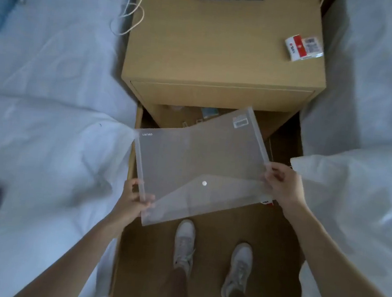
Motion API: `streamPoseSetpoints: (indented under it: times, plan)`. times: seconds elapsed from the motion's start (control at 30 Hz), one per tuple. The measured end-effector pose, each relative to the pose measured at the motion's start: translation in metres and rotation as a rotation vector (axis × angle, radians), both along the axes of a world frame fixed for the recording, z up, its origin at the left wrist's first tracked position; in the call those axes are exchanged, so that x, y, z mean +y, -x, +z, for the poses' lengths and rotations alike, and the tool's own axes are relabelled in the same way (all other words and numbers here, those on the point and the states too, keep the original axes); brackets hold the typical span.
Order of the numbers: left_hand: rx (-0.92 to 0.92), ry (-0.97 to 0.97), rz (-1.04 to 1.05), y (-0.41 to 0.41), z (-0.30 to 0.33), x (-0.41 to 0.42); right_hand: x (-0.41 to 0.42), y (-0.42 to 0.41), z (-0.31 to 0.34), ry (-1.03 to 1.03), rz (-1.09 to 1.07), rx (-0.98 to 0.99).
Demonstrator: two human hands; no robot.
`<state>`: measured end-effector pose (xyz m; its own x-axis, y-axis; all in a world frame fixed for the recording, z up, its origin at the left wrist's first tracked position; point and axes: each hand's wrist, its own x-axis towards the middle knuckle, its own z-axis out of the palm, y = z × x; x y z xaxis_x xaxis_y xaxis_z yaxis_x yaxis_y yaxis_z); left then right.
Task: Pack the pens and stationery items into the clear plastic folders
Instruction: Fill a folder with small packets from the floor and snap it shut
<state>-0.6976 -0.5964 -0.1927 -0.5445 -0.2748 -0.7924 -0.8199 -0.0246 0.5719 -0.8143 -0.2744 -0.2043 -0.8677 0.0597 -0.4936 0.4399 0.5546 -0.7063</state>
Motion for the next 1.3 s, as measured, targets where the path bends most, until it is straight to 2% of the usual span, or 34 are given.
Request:
streamPoseSetpoints:
  times: [0.17,0.3,0.43,0.63,0.8,0.9,1.0,1.13,1.2,1.3]
  plan:
    - [-0.025,-0.033,0.091,-0.028,-0.063,0.013,0.006,-0.005,-0.072,-0.064,0.064,-0.101]
    - [0.001,-0.038,0.105,-0.040,-0.112,0.030,0.013,-0.010,-0.145,-0.082,0.038,-0.149]
    - [-0.020,-0.037,0.169,-0.047,-0.193,0.030,0.014,-0.015,-0.222,-0.080,-0.036,-0.131]
    - [0.041,0.122,-0.097,-0.035,-0.317,0.005,0.006,-0.009,-0.338,0.020,-0.046,-0.020]
    - [0.098,0.223,-0.259,-0.020,-0.406,-0.011,0.000,0.016,-0.419,-0.037,0.066,0.122]
    - [0.133,0.234,-0.284,-0.013,-0.447,-0.015,-0.004,0.035,-0.452,-0.064,0.182,0.120]
    - [0.139,0.273,-0.282,-0.008,-0.477,-0.029,-0.005,0.043,-0.477,-0.049,0.214,0.028]
    - [0.102,0.320,-0.302,-0.002,-0.492,-0.034,-0.010,0.044,-0.494,-0.121,0.236,0.104]
    - [0.149,0.477,-0.326,0.000,-0.496,-0.034,-0.012,0.041,-0.495,-0.173,0.231,0.156]
    - [0.260,0.760,-0.449,0.009,-0.490,-0.033,-0.019,0.028,-0.485,-0.362,0.287,0.323]
